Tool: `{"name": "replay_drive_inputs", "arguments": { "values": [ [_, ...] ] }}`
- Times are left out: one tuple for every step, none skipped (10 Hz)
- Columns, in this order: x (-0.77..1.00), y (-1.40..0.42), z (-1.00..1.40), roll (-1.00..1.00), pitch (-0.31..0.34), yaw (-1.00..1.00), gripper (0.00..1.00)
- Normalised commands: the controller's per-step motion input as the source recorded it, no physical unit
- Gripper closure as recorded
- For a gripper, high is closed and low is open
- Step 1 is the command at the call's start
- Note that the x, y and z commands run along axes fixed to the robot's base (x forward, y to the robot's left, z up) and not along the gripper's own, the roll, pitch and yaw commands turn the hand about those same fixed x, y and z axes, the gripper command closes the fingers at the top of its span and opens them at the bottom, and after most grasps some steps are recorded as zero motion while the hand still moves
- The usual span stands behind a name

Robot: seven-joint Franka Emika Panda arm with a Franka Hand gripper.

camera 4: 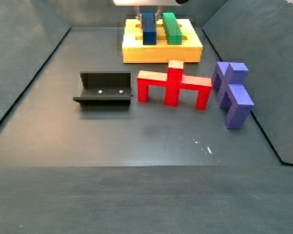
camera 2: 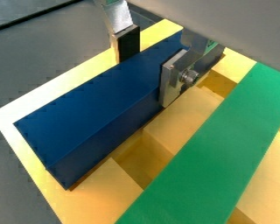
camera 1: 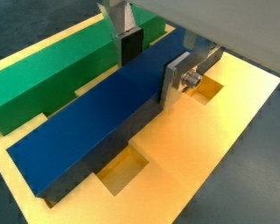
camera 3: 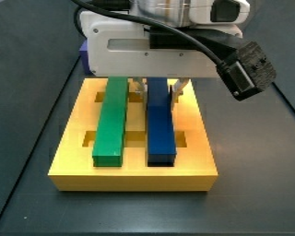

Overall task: Pick up the blue object. Move up. Move to above the board. Insert the blue object.
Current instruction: Insert the blue object.

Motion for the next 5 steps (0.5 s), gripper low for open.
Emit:
{"name": "replay_drive_inputs", "arguments": {
  "values": [
    [0.10,-0.16,-0.21,-0.05,0.000,0.00,1.00],
    [0.10,-0.18,-0.20,-0.06,0.000,0.00,1.00],
    [0.04,-0.13,-0.26,-0.07,-0.013,0.00,1.00],
    [0.00,0.00,-0.39,-0.06,-0.053,-0.01,1.00],
    [0.00,0.00,-0.21,0.00,0.000,0.00,1.00]
  ]
}}
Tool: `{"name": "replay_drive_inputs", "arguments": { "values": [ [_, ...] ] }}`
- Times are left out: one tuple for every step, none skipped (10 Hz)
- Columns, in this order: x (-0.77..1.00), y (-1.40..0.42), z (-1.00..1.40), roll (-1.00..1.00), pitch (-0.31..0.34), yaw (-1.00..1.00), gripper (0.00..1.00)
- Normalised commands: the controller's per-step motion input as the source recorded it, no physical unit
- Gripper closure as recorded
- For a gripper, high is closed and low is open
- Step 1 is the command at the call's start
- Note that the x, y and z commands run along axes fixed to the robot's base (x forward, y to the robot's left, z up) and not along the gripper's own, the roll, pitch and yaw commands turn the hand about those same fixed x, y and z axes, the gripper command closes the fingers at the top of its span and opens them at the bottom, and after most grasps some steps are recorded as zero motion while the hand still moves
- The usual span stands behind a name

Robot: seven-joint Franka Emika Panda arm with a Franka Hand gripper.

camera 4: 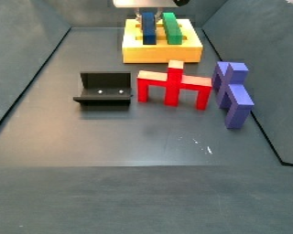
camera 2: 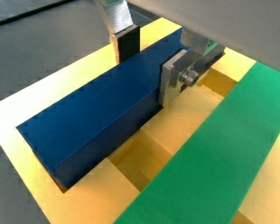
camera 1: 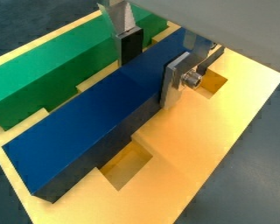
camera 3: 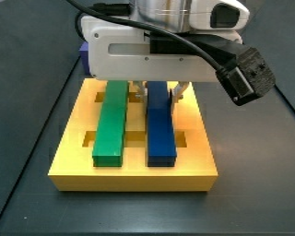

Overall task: Pick up the blue object. Move up. Move to above the board. Insert the blue object.
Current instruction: Insert the blue object.

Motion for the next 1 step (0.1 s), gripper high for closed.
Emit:
{"name": "replay_drive_inputs", "arguments": {
  "values": [
    [0.00,0.00,0.00,0.00,0.000,0.00,1.00]
  ]
}}
